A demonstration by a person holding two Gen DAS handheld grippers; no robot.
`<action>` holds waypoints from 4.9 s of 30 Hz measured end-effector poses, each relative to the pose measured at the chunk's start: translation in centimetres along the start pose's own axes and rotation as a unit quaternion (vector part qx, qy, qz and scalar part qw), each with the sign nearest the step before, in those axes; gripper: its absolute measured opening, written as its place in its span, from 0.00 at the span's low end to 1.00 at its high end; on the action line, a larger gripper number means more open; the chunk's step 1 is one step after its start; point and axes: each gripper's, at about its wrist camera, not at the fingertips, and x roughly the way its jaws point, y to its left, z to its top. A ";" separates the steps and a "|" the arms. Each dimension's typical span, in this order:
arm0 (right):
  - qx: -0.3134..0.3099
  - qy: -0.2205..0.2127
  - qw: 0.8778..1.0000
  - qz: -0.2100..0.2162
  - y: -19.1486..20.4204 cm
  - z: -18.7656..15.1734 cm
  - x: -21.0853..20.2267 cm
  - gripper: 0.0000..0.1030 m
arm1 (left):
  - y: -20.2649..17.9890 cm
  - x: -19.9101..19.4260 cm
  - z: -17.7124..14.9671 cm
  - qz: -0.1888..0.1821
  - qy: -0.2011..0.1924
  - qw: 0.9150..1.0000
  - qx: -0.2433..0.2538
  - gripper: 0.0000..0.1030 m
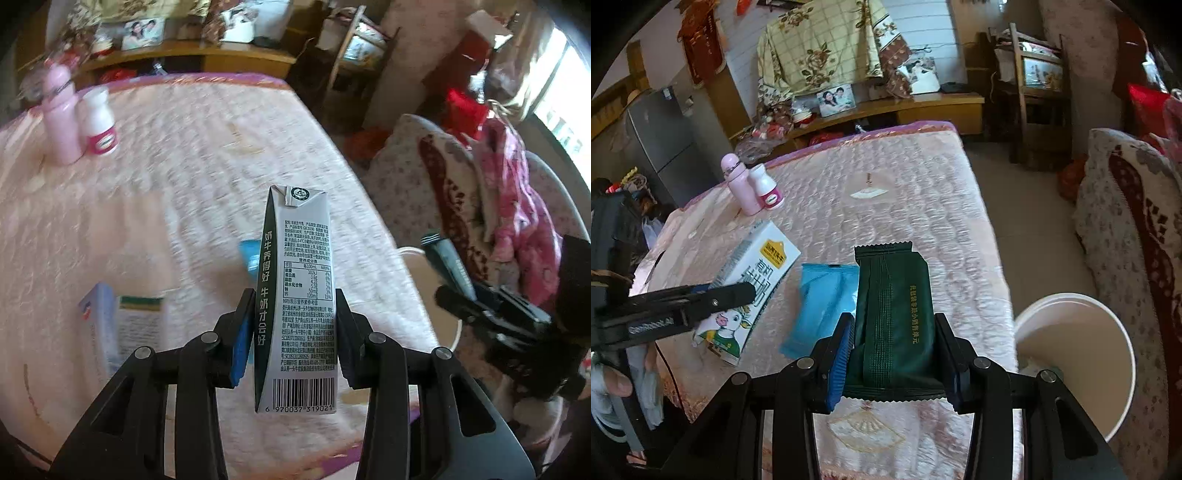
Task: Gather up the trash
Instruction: 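Lift the green packet and milk carton and carry them to the bucket, then open both grippers over the bucket to drop packet and carton, then move both tools back over the blue packet and medicine box, then grasp blue packet with right gripper while left gripper grasps white medicine box, then lift the blue packet and medicine box and carry them to the bucket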
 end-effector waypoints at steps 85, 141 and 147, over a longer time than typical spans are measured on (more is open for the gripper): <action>0.050 0.038 0.998 -0.028 -2.4 -2.7 0.5 0.64 | -3.1 0.1 -2.7 0.026 -0.021 0.998 0.046 0.51; -0.046 0.063 0.997 0.010 8.8 0.2 8.6 0.49 | 11.9 -3.6 -3.4 0.042 -0.028 0.993 -0.106 0.42; -0.039 0.057 0.998 0.009 7.8 -0.2 7.5 0.49 | 9.8 -3.0 -3.5 0.045 -0.026 0.995 -0.083 0.42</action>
